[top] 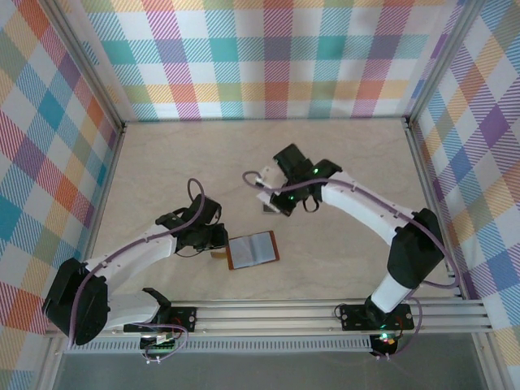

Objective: Take the credit cards out of the card holder

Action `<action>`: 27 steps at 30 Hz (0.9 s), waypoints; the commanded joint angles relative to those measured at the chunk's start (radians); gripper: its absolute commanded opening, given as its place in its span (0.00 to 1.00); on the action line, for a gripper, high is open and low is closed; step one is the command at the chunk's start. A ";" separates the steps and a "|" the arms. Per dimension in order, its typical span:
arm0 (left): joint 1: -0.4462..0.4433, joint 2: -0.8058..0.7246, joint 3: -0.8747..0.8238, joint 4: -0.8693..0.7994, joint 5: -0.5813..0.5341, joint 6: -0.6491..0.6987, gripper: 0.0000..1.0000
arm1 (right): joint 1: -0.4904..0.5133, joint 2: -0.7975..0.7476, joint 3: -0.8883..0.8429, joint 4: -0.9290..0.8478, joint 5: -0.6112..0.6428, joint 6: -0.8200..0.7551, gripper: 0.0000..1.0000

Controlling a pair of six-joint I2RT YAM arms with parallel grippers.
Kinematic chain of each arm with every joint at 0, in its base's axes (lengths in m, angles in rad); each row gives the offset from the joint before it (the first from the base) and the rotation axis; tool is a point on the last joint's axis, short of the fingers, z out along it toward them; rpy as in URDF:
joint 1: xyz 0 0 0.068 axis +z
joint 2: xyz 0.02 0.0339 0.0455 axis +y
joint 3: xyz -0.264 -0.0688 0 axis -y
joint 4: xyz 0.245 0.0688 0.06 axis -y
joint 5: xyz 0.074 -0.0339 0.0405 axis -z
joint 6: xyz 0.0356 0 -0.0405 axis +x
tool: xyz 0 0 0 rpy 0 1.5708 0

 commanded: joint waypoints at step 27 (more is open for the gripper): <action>-0.009 0.029 0.007 0.017 0.005 0.036 0.16 | -0.161 0.537 0.659 -0.411 0.036 -0.581 0.00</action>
